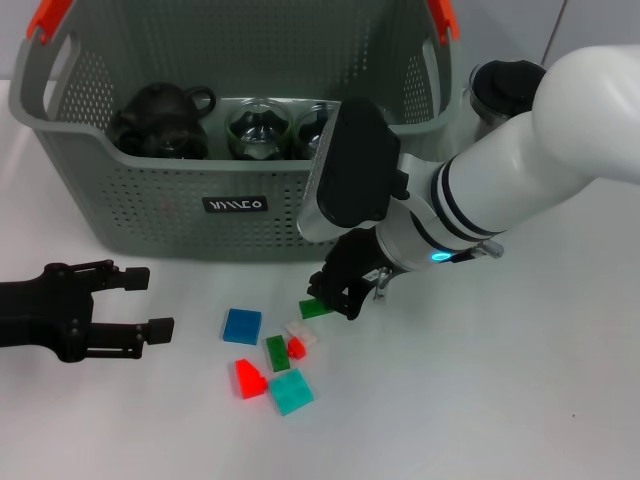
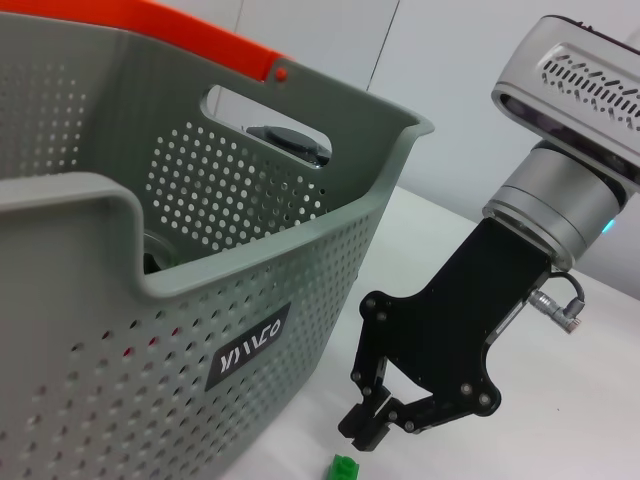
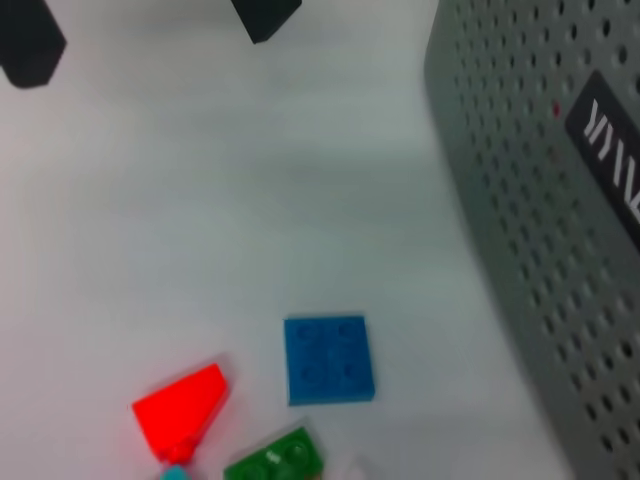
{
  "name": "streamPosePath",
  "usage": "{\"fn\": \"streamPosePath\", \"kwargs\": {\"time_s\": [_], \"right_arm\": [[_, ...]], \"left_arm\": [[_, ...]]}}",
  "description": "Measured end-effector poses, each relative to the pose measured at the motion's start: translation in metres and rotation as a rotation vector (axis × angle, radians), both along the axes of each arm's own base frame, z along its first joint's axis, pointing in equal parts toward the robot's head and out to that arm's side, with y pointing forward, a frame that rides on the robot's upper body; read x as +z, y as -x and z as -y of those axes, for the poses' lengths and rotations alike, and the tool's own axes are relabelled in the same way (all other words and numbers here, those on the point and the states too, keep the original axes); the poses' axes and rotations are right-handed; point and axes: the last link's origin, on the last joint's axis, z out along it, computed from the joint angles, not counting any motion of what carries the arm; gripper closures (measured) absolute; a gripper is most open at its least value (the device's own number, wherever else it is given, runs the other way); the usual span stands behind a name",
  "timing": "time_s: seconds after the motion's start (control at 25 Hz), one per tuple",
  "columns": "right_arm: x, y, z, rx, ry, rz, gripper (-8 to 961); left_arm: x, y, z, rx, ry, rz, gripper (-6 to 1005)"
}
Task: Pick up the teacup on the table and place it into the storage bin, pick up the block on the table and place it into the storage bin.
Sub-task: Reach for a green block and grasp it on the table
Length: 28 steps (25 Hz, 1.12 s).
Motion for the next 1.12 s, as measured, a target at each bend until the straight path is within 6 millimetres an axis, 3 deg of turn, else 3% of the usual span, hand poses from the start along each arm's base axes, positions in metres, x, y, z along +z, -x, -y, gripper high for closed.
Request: {"fn": "streamPosePath", "kwargs": {"time_s": [0.2,0.44,0.52,1.12], "right_arm": [[0.0014,-0.0015,0.003,0.012,0.04,0.026,909],[0.0029,-0.0034,0.004,0.046,0.066,0.052,773],[0.0036,-0.0046,0.0029,0.065,0.065,0.067,551],[-0.0031,0.0014,-0.0023,0.177,0.104,0.119,569]], "left_arm": [[0.0003,-0.0003,0.0001,0.003,0.004,0.0,109],[-0.0002,0.0001,0.0002,0.005,0.006,-0.001,108],[-0.0002,0.0003,0.0004,0.006,0.006,-0.001,108],[-0.0007,0.0009,0.0012,0.01,0.003,0.004,108]]}}
